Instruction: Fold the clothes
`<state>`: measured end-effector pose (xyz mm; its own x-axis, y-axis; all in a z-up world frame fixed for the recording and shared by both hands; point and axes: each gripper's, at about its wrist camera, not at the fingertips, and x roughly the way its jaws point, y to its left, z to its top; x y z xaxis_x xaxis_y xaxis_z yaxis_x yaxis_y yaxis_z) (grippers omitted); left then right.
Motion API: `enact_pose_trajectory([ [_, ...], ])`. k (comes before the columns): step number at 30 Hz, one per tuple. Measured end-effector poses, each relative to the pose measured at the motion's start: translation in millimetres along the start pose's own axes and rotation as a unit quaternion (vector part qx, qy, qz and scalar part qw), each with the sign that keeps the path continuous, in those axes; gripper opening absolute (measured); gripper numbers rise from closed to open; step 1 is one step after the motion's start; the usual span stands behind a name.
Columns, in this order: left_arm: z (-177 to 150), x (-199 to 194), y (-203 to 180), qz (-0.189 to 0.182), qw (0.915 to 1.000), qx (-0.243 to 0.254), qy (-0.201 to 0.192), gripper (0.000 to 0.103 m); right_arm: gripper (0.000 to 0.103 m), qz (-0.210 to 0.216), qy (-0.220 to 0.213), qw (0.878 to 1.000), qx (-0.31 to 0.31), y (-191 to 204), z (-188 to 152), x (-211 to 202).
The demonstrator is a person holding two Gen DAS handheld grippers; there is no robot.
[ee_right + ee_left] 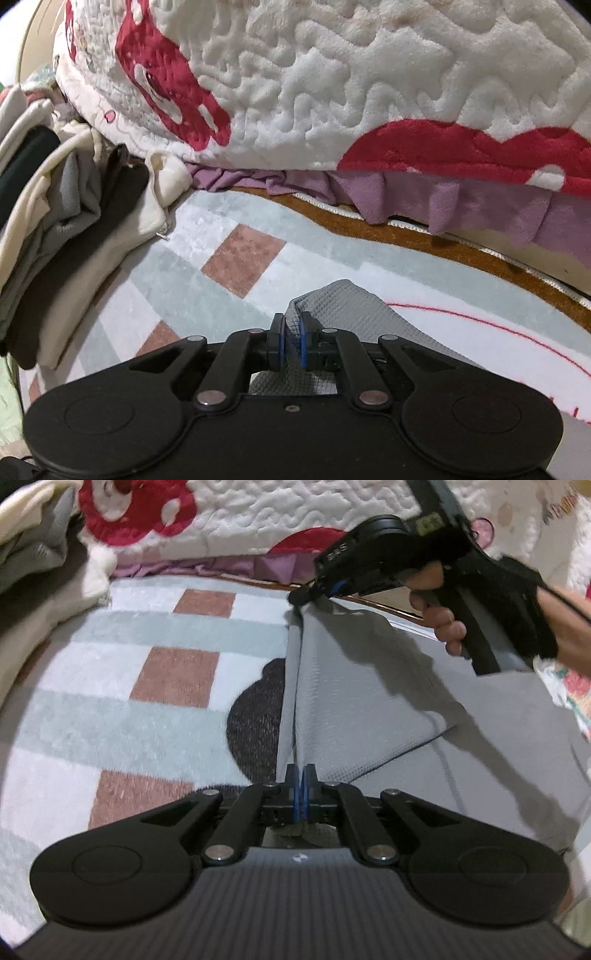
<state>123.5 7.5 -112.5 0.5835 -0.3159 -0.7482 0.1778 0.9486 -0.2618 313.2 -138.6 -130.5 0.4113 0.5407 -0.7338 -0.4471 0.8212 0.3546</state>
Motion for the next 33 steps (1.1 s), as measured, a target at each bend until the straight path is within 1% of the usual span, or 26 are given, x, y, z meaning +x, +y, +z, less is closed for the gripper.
enact_pose_trajectory([
  [2,-2,3,2,0.003,1.0,-0.004,0.006,0.001,0.008,-0.001,-0.038,0.999,-0.005,1,-1,-7],
  [3,-3,4,4,0.003,0.9999,-0.006,0.007,0.001,0.015,-0.014,-0.065,0.998,-0.003,-1,-1,-12],
  [4,-3,5,5,0.003,0.9999,-0.009,0.007,0.001,0.032,-0.028,-0.085,0.996,0.007,-5,0,-19],
  [6,-1,5,5,0.003,0.9999,-0.01,0.009,0.001,0.047,-0.044,-0.099,0.994,0.014,-11,1,-30],
  [8,0,6,5,0.005,0.9999,-0.01,0.011,0.001,0.047,-0.074,-0.103,0.992,-0.024,-4,-6,-40],
  [10,1,7,4,0.007,0.9998,-0.009,0.013,0.001,0.047,-0.089,-0.103,0.988,-0.075,10,-22,-48],
  [12,1,6,3,0.009,0.9998,-0.006,0.015,0.001,0.047,-0.074,-0.081,0.988,-0.108,16,-39,-44],
  [13,1,6,2,0.011,0.9998,-0.003,0.015,0.001,0.044,-0.075,-0.067,0.987,-0.122,18,-45,-39],
  [15,0,6,2,0.011,0.9998,0.0,0.015,0.001,0.042,-0.115,-0.032,0.983,-0.137,12,-51,-14],
  [16,0,5,3,0.011,0.9998,0.0,0.014,0.001,0.042,-0.131,-0.027,0.981,-0.143,9,-53,-5],
  [17,-1,5,4,0.01,0.9999,0.0,0.013,0.001,0.042,-0.139,-0.048,0.98,-0.138,4,-52,-4],
  [18,-1,5,5,0.008,0.9999,-0.002,0.013,0.001,0.043,-0.152,-0.06,0.979,-0.118,-3,-47,-5],
  [19,-1,5,6,0.007,0.9999,-0.004,0.014,0.001,0.04,-0.172,-0.078,0.978,-0.085,-9,-42,-10],
  [20,-1,5,7,0.006,0.9999,-0.005,0.014,0.001,0.041,-0.201,-0.093,0.974,-0.051,-14,-39,-16],
  [21,0,6,8,0.005,0.9999,-0.006,0.015,0.002,0.04,-0.209,-0.109,0.972,-0.02,-16,-38,-26],
  [22,0,6,8,0.005,0.9998,-0.006,0.016,0.002,0.04,-0.188,-0.127,0.974,0.002,-15,-43,-39],
  [24,1,6,8,0.006,0.9998,-0.008,0.018,0.002,0.04,-0.131,-0.149,0.98,0.021,-6,-62,-67],
  [25,2,6,8,0.007,0.9997,-0.009,0.02,0.002,0.041,-0.111,-0.155,0.981,0.024,-2,-72,-79],
  [27,2,6,7,0.012,0.9997,-0.01,0.02,0.003,0.043,-0.123,-0.132,0.984,-0.011,3,-101,-93],
  [28,2,6,6,0.016,0.9996,-0.01,0.02,0.004,0.044,-0.134,-0.114,0.984,-0.032,5,-116,-98],
  [30,1,6,4,0.021,0.9996,-0.008,0.019,0.004,0.044,-0.161,-0.064,0.982,-0.07,3,-144,-98],
  [31,1,6,3,0.024,0.9995,-0.007,0.019,0.004,0.046,-0.174,-0.051,0.98,-0.078,0,-152,-99],
  [33,1,5,1,0.029,0.9994,-0.002,0.019,0.005,0.048,-0.181,-0.06,0.979,-0.065,-12,-161,-109],
])
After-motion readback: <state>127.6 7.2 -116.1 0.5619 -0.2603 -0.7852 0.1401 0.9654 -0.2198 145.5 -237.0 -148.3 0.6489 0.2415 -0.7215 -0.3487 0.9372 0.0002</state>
